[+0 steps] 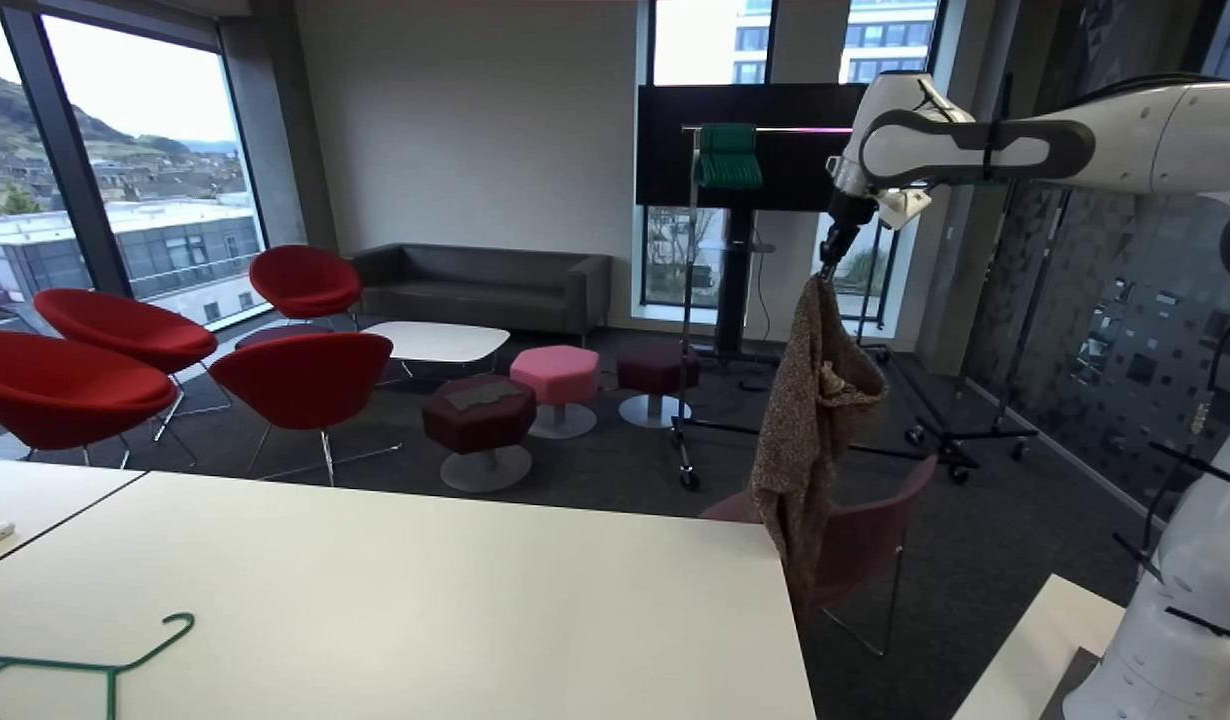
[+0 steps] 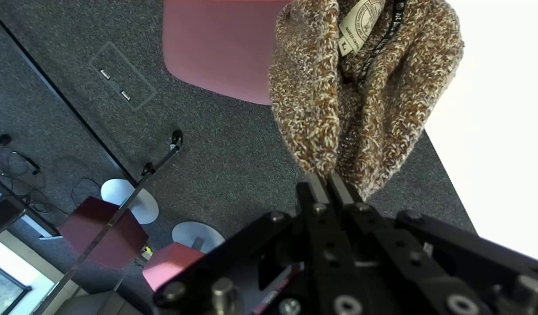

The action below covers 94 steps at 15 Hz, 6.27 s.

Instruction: Hang the brown clothing on the back of the chair

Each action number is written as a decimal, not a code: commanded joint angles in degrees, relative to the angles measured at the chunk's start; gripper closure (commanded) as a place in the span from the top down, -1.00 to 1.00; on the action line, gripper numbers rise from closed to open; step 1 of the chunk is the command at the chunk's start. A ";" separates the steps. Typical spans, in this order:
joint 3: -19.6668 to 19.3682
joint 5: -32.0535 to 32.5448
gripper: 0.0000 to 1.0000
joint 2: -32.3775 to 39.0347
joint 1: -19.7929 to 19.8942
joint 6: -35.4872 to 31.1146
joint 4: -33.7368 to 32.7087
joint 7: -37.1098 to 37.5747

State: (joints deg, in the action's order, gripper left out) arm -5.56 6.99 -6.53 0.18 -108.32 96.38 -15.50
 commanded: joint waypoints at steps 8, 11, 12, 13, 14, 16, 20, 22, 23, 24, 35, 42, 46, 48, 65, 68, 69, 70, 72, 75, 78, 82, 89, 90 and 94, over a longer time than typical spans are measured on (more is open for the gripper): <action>-1.38 2.91 -0.98 9.11 4.01 2.26 -11.00 6.73; -3.10 1.68 -0.98 14.52 6.43 4.17 -16.62 7.91; -3.63 1.36 -0.98 16.39 7.25 4.85 -18.35 8.26; -4.01 1.35 -0.98 18.00 7.90 5.60 -19.97 8.59; -4.39 1.43 -0.98 19.78 8.58 6.65 -21.80 9.06; -4.92 0.97 -0.98 22.58 9.92 8.97 -25.90 9.56; -5.43 -0.25 -0.98 25.76 12.37 12.82 -33.68 9.52; -6.22 -0.16 -0.98 25.51 13.26 13.17 -34.65 8.97; -6.42 -0.11 -0.98 25.35 13.87 13.22 -34.91 8.87; -6.91 0.20 -0.98 25.21 14.45 13.02 -34.62 8.79; -4.65 -11.60 -0.98 21.01 16.21 8.99 -9.91 0.21; -4.47 -11.37 -0.98 13.02 16.20 8.00 9.53 -3.52; -6.44 -10.93 -0.98 3.04 16.58 6.34 20.35 -4.79; -7.89 -9.71 -0.98 -2.22 16.60 5.94 22.66 -5.18; -11.33 -8.04 -0.98 -17.39 11.38 12.12 42.57 -5.44; -11.40 -7.69 -0.98 -16.28 11.09 13.21 44.59 -5.55; -11.43 -7.59 -0.98 -15.73 11.12 13.29 44.96 -5.40; -11.46 -7.68 -0.98 -15.30 11.13 13.44 45.16 -5.38; -11.37 -7.99 -0.98 -14.18 11.06 13.38 45.05 -5.24; -11.13 -7.94 -0.24 -12.77 11.01 13.42 44.86 -5.09; -10.93 -7.79 0.20 -12.12 10.99 13.45 44.51 -4.95; -8.86 -5.60 0.77 -13.70 10.62 9.66 42.96 -2.47; -6.55 -6.37 1.00 -15.27 8.22 6.29 37.33 -3.50; -6.38 -6.38 1.00 -15.55 7.90 6.30 36.55 -3.50; -6.40 -6.39 1.00 -15.48 7.77 6.30 36.25 -3.52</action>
